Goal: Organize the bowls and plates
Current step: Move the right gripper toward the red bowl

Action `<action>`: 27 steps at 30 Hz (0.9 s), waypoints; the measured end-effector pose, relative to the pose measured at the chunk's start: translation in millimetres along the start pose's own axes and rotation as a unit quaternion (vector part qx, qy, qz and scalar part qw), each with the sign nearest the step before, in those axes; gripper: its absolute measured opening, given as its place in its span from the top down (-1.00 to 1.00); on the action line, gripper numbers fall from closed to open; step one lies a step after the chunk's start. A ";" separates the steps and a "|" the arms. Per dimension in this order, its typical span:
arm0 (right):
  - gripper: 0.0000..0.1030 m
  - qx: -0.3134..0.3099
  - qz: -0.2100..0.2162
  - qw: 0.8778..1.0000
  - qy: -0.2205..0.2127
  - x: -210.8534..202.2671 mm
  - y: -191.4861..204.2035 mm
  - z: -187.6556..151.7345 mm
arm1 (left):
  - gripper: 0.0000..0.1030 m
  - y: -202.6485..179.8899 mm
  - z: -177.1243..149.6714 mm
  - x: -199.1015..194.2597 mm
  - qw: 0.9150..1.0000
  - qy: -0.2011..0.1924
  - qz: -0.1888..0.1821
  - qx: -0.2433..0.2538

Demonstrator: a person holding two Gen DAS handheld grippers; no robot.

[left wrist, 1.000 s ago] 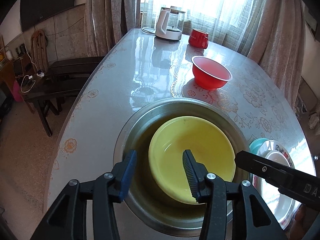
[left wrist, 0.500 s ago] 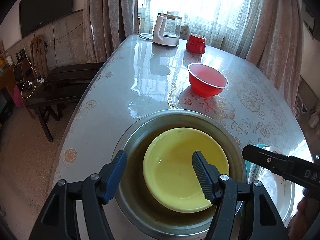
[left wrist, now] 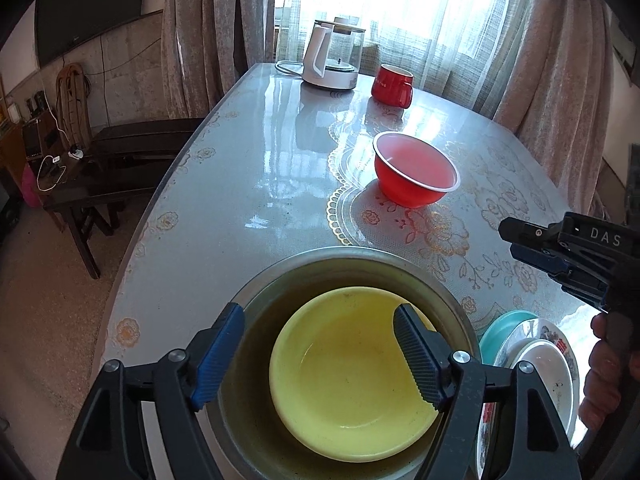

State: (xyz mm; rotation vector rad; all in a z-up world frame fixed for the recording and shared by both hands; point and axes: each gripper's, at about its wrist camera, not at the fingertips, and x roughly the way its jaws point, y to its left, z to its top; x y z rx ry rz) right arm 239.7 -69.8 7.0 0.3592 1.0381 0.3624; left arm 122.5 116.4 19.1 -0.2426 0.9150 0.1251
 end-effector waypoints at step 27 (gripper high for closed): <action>0.66 0.116 0.020 0.992 0.048 103.5 -30.6 79.5 | -0.51 10.6 55.7 19.7 1.000 -0.004 0.004 -0.019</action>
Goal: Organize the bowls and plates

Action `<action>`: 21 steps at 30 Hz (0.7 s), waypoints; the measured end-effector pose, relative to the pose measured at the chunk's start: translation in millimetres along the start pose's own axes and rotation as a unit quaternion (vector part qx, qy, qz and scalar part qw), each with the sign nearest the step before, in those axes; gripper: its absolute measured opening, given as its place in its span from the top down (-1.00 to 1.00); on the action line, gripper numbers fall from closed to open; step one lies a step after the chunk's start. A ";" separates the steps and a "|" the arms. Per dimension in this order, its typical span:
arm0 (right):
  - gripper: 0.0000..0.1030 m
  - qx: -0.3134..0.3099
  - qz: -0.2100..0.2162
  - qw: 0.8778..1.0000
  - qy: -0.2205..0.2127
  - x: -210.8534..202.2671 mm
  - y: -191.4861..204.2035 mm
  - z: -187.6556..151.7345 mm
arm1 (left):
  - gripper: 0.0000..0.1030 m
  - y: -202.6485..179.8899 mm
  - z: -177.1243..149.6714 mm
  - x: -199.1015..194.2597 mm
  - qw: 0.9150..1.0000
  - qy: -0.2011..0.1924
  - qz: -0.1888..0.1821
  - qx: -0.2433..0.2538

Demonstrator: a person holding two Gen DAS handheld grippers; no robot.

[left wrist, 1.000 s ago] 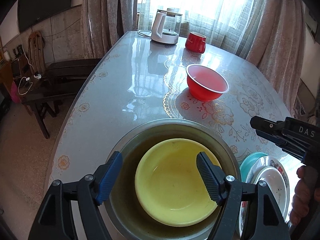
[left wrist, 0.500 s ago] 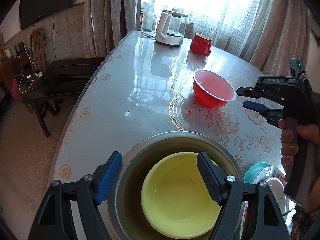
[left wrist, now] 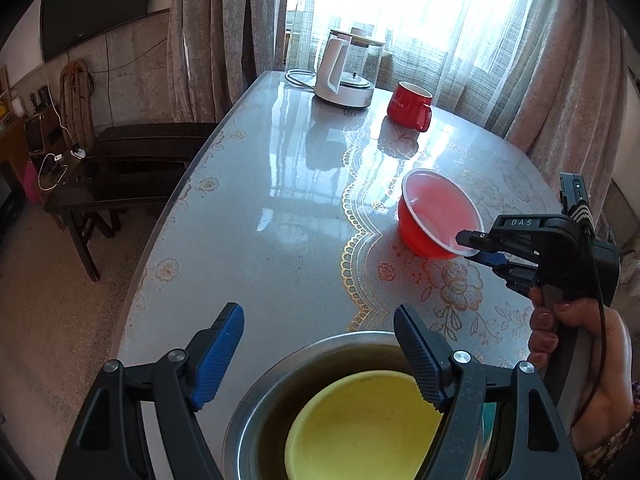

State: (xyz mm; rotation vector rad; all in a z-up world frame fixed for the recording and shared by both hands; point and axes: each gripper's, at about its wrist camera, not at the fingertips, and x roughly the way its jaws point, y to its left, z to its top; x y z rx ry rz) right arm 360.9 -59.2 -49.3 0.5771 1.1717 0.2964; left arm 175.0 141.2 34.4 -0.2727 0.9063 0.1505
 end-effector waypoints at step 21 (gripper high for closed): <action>0.69 -0.024 -0.013 1.000 0.007 -13.1 -10.1 -9.9 | -0.49 -75.5 77.9 92.9 0.997 0.055 -0.023 0.040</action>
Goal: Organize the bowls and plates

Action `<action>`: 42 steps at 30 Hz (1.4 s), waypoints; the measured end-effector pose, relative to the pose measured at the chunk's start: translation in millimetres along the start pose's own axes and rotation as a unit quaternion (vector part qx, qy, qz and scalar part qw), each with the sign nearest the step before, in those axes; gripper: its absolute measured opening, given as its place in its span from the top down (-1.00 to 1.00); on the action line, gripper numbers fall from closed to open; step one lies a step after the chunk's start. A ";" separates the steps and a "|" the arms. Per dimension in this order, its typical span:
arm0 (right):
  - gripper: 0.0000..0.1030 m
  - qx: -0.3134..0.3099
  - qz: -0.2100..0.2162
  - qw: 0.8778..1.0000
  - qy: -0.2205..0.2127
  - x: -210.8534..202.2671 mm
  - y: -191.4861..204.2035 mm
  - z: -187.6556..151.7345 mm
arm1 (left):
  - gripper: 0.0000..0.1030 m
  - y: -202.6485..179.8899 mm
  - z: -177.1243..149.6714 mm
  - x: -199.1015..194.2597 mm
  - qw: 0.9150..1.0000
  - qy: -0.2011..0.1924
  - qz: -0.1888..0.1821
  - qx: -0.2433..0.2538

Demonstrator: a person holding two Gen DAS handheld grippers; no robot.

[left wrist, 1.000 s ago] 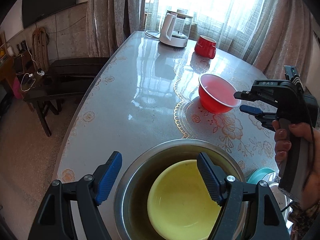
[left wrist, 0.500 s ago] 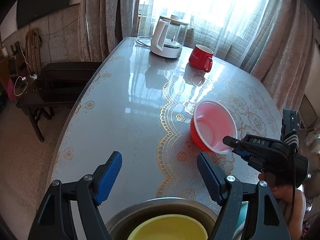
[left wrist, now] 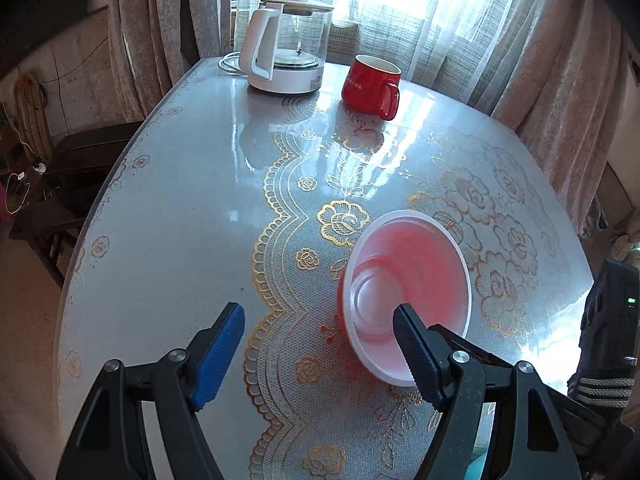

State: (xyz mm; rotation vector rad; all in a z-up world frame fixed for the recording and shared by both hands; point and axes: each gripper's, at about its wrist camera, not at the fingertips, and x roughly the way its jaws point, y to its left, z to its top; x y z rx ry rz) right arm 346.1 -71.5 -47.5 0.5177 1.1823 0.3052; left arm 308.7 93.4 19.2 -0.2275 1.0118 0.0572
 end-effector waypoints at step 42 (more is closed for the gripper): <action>0.76 0.023 0.046 0.999 -0.009 -48.5 -16.6 -50.6 | 0.87 -16.7 -52.0 -26.1 0.998 0.000 -0.002 0.066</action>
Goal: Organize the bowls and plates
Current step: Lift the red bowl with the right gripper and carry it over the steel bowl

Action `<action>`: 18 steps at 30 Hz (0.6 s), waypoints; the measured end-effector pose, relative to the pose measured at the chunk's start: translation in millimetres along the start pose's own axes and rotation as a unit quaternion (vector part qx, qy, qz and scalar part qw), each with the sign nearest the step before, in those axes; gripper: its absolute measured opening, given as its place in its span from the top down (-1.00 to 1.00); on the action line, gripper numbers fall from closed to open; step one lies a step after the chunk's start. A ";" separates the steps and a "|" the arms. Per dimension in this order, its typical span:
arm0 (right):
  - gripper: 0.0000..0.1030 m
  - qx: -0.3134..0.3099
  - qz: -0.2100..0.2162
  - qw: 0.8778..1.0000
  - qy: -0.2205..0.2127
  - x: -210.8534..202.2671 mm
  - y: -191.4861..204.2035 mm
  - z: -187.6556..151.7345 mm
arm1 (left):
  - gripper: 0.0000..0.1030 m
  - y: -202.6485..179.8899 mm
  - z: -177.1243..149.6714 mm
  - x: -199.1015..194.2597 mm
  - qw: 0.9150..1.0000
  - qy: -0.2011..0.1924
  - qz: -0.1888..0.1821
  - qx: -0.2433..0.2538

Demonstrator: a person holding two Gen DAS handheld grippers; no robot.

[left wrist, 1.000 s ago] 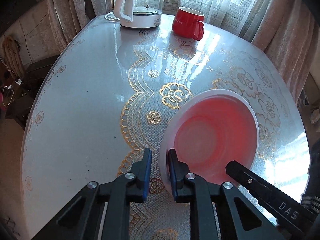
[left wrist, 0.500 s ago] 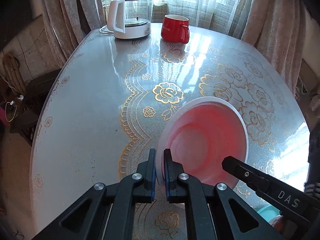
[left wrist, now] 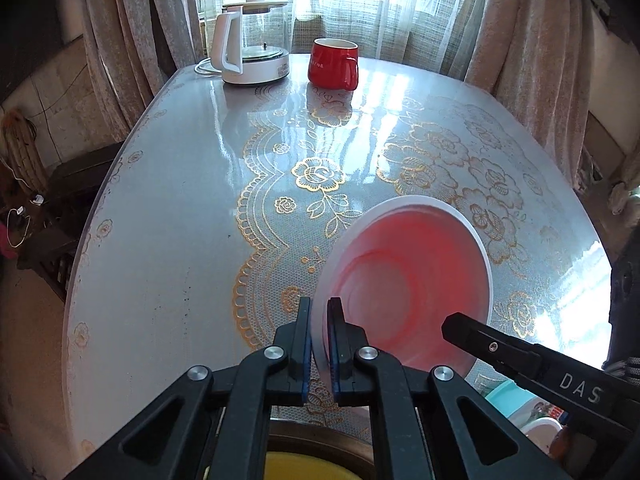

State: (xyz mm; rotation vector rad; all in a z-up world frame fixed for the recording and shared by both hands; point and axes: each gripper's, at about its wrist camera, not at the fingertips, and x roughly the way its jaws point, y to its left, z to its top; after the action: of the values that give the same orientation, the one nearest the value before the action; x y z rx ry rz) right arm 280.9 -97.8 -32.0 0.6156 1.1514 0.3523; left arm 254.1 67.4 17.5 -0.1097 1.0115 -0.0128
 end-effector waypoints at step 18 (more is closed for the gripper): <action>0.77 -0.003 0.065 0.998 -0.018 -54.6 5.7 -47.1 | 0.86 8.2 -45.5 -63.9 0.998 -0.046 -0.032 -0.019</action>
State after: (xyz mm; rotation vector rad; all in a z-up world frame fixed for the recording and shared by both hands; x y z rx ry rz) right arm 217.0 -111.0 -0.8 0.6901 1.0788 0.4532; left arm 181.3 75.6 46.7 -0.1753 0.9169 -0.0464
